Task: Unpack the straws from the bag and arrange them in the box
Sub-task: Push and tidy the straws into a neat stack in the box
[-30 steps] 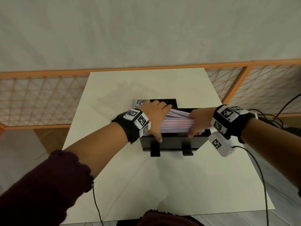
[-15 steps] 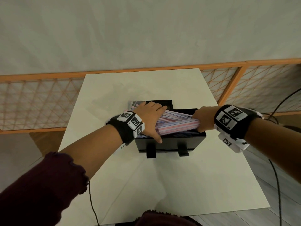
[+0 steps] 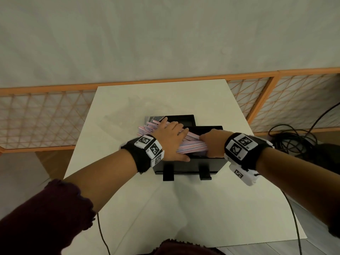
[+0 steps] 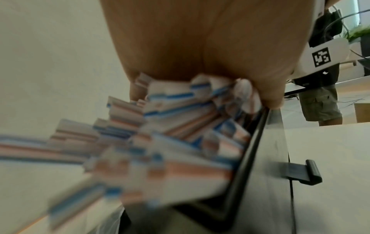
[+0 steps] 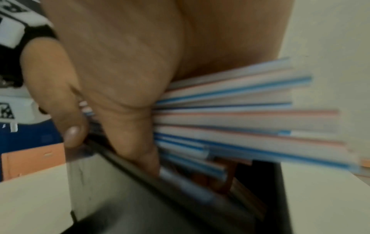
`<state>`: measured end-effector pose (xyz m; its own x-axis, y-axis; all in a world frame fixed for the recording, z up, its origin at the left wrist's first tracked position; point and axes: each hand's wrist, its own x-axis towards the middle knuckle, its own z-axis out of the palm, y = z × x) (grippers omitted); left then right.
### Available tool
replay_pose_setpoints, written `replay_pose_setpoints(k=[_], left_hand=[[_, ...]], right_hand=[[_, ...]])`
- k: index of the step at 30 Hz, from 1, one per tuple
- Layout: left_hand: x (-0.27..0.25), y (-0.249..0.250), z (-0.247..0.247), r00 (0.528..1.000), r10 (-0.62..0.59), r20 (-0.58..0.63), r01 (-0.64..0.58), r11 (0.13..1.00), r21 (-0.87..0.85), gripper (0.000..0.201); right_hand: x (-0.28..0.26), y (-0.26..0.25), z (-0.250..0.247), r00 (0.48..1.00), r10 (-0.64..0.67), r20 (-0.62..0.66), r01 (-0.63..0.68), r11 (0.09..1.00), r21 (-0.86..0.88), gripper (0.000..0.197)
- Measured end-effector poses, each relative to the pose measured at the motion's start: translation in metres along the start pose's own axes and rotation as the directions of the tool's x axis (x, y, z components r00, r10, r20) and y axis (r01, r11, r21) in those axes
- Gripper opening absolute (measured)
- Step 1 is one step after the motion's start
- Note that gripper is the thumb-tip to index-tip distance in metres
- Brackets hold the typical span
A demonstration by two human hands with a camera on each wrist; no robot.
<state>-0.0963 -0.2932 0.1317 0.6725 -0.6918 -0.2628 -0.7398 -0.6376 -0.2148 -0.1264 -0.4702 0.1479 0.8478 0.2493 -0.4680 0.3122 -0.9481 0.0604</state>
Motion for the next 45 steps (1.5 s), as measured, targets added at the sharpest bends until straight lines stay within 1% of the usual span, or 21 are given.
replay_pose_setpoints(k=[4, 6, 7, 9, 11, 13, 14, 16, 18, 21, 24, 29, 31, 33, 35, 37, 39, 41, 42, 44, 45], left_hand=[[-0.001, 0.0, 0.001, 1.0, 0.016, 0.003, -0.016, 1.0, -0.003, 0.1], [-0.001, -0.002, 0.0, 1.0, 0.021, 0.002, -0.021, 0.999, -0.028, 0.096], [0.0, -0.003, -0.001, 1.0, 0.022, -0.002, -0.022, 0.999, -0.039, 0.094], [0.004, -0.006, -0.003, 0.999, 0.036, 0.011, -0.036, 0.999, -0.032, 0.091], [0.007, -0.007, -0.007, 0.997, 0.058, 0.046, -0.059, 0.998, 0.025, 0.091], [0.011, -0.007, -0.011, 0.994, 0.071, 0.078, -0.078, 0.993, 0.087, 0.093], [0.013, -0.006, -0.013, 0.994, 0.074, 0.085, -0.083, 0.991, 0.105, 0.093], [0.015, -0.006, -0.015, 0.993, 0.081, 0.087, -0.091, 0.989, 0.12, 0.093], [0.015, -0.008, -0.014, 0.992, 0.096, 0.079, -0.106, 0.987, 0.121, 0.093], [0.015, -0.013, -0.013, 0.991, 0.129, 0.044, -0.132, 0.988, 0.085, 0.095], [0.013, -0.02, -0.012, 0.988, 0.155, 0.002, -0.154, 0.986, 0.07, 0.095], [0.005, -0.022, -0.005, 0.987, 0.162, -0.022, -0.159, 0.982, 0.106, 0.093], [0.003, -0.019, -0.001, 0.99, 0.142, -0.026, -0.137, 0.983, 0.12, 0.094], [0.003, -0.016, 0.003, 0.992, 0.12, -0.038, -0.115, 0.985, 0.127, 0.099], [0.004, -0.013, 0.006, 0.994, 0.095, -0.052, -0.088, 0.988, 0.126, 0.102], [0.004, -0.01, 0.006, 0.997, 0.059, -0.053, -0.053, 0.991, 0.121, 0.105], [0.001, -0.007, 0.0, 0.994, 0.016, -0.11, -0.005, 0.996, 0.093, 0.104], [-0.009, -0.008, -0.005, 0.956, -0.072, -0.284, 0.051, 0.995, -0.081, 0.099], [-0.016, -0.01, -0.005, 0.909, -0.153, -0.389, 0.059, 0.968, -0.243, 0.094], [-0.031, -0.017, 0.003, 0.759, -0.406, -0.508, 0.017, 0.793, -0.609, 0.081], [-0.039, -0.021, 0.008, 0.685, -0.552, -0.475, -0.015, 0.642, -0.767, 0.077]], right_hand=[[-0.012, 0.022, -0.008, 0.998, 0.02, -0.063, -0.015, 0.997, 0.077, 0.047], [-0.021, 0.039, -0.005, 0.984, 0.042, -0.171, 0.009, 0.957, 0.288, 0.052], [-0.026, 0.047, -0.003, 0.965, 0.091, -0.247, 0.035, 0.886, 0.462, 0.05], [-0.032, 0.057, 0.006, 0.89, 0.29, -0.352, 0.08, 0.661, 0.746, 0.043], [-0.03, 0.059, 0.017, 0.83, 0.473, -0.296, 0.054, 0.46, 0.886, 0.056], [-0.025, 0.054, 0.03, 0.802, 0.564, -0.196, 0.049, 0.265, 0.963, 0.075], [-0.022, 0.051, 0.036, 0.786, 0.597, -0.158, 0.056, 0.187, 0.981, 0.073], [-0.015, 0.042, 0.047, 0.751, 0.65, -0.115, 0.073, 0.091, 0.993, 0.059], [-0.01, 0.029, 0.055, 0.733, 0.672, -0.104, 0.092, 0.053, 0.994, 0.051], [-0.003, 0.013, 0.063, 0.693, 0.706, -0.144, 0.088, 0.115, 0.989, 0.043], [-0.002, 0.004, 0.07, 0.653, 0.716, -0.245, 0.079, 0.258, 0.963, 0.04], [-0.006, -0.003, 0.082, 0.728, 0.55, -0.409, -0.141, 0.704, 0.696, 0.041], [-0.009, -0.006, 0.081, 0.767, 0.508, -0.393, -0.241, 0.795, 0.556, 0.042], [-0.012, -0.006, 0.077, 0.778, 0.51, -0.368, -0.293, 0.812, 0.505, 0.043], [-0.013, -0.008, 0.073, 0.747, 0.489, -0.45, -0.22, 0.821, 0.527, 0.046], [-0.013, -0.013, 0.068, 0.728, 0.396, -0.56, -0.07, 0.855, 0.513, 0.059], [-0.012, -0.018, 0.065, 0.792, 0.279, -0.543, 0.044, 0.861, 0.506, 0.071], [-0.009, -0.021, 0.065, 0.841, 0.23, -0.49, 0.09, 0.834, 0.544, 0.077], [-0.007, -0.02, 0.065, 0.842, 0.236, -0.485, 0.096, 0.82, 0.565, 0.078], [-0.006, -0.017, 0.067, 0.83, 0.259, -0.493, 0.099, 0.802, 0.589, 0.077], [-0.006, -0.016, 0.067, 0.834, 0.257, -0.488, 0.099, 0.8, 0.591, 0.077]])
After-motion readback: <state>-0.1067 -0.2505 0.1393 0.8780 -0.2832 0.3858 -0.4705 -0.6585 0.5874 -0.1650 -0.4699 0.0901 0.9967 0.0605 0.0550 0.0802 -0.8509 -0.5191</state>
